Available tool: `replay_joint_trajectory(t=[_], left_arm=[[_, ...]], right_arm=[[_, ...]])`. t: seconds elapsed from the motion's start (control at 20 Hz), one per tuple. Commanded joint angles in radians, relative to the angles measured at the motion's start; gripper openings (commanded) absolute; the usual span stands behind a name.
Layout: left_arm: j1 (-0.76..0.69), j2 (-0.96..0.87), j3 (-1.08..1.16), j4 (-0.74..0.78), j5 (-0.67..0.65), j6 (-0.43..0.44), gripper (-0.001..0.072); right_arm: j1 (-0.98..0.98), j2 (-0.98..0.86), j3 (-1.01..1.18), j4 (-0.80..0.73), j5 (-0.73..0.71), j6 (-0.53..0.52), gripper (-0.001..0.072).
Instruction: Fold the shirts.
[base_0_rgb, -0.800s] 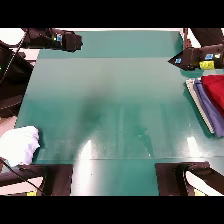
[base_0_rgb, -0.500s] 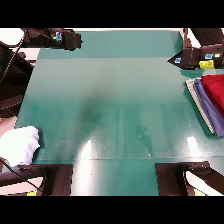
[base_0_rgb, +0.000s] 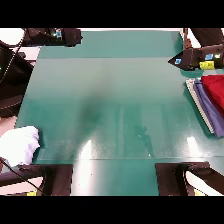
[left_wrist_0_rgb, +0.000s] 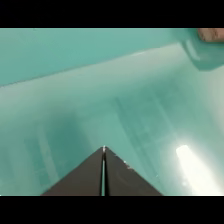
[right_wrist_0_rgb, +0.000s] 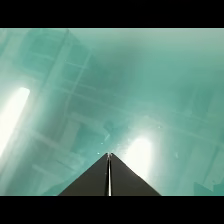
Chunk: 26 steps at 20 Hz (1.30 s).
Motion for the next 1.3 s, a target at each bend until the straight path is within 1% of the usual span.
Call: replay_joint_trajectory(t=[0.0, 0.1, 0.2, 0.3, 0.4, 0.45, 0.5, 0.55, 0.7, 0.85, 0.9, 1.1, 1.15, 1.25], left_arm=[[0.029, 0.020, 0.004, 0.029, -0.121, 0.075, 0.0027], [0.095, 0.068, -0.002, 0.065, -0.226, 0.069, 0.0027], [0.195, 0.147, -0.039, 0.121, -0.299, 0.042, 0.0027], [0.301, 0.257, -0.157, 0.201, -0.379, 0.027, 0.0027], [0.388, 0.362, -0.327, 0.322, -0.449, 0.003, 0.0030], [0.426, 0.403, -0.414, 0.369, -0.481, 0.000, 0.0218], [0.463, 0.438, -0.499, 0.392, -0.495, -0.021, 0.0578], [0.498, 0.465, -0.586, 0.403, -0.496, -0.049, 0.0693], [0.553, 0.475, -0.783, 0.432, -0.515, -0.063, 0.0693], [0.555, 0.475, -0.945, 0.607, -0.486, -0.139, 0.0694], [0.555, 0.475, -0.992, 0.633, -0.467, -0.155, 0.0694], [0.555, 0.475, -1.129, 0.604, -0.349, -0.189, 0.0687], [0.555, 0.475, -1.135, 0.603, -0.345, -0.203, 0.0551], [0.555, 0.476, -1.109, 0.598, -0.373, -0.207, 0.0161]], right_arm=[[0.001, 0.001, 0.001, 0.000, 0.004, 0.000, 0.0017], [0.001, 0.003, 0.001, 0.001, 0.005, 0.000, 0.0017], [0.001, 0.003, 0.001, 0.001, 0.005, 0.000, 0.0017], [0.001, 0.003, 0.001, 0.001, 0.005, 0.000, 0.0017], [0.001, 0.003, 0.001, 0.000, 0.003, 0.000, 0.0016], [0.001, 0.003, 0.001, 0.000, 0.004, 0.000, 0.0017], [0.001, 0.003, 0.001, 0.000, 0.004, 0.000, 0.0017], [0.001, 0.003, 0.001, 0.000, 0.004, 0.000, 0.0017], [0.001, 0.003, 0.001, 0.000, 0.005, 0.000, 0.0016], [0.001, 0.003, 0.001, 0.000, 0.005, 0.000, 0.0017], [0.001, 0.003, 0.001, 0.000, 0.005, 0.000, 0.0017], [0.001, 0.003, 0.001, 0.000, 0.002, -0.001, 0.0017], [0.001, 0.003, 0.001, -0.001, 0.000, -0.001, 0.0017], [0.001, 0.003, 0.001, 0.000, 0.000, -0.001, 0.0017]])
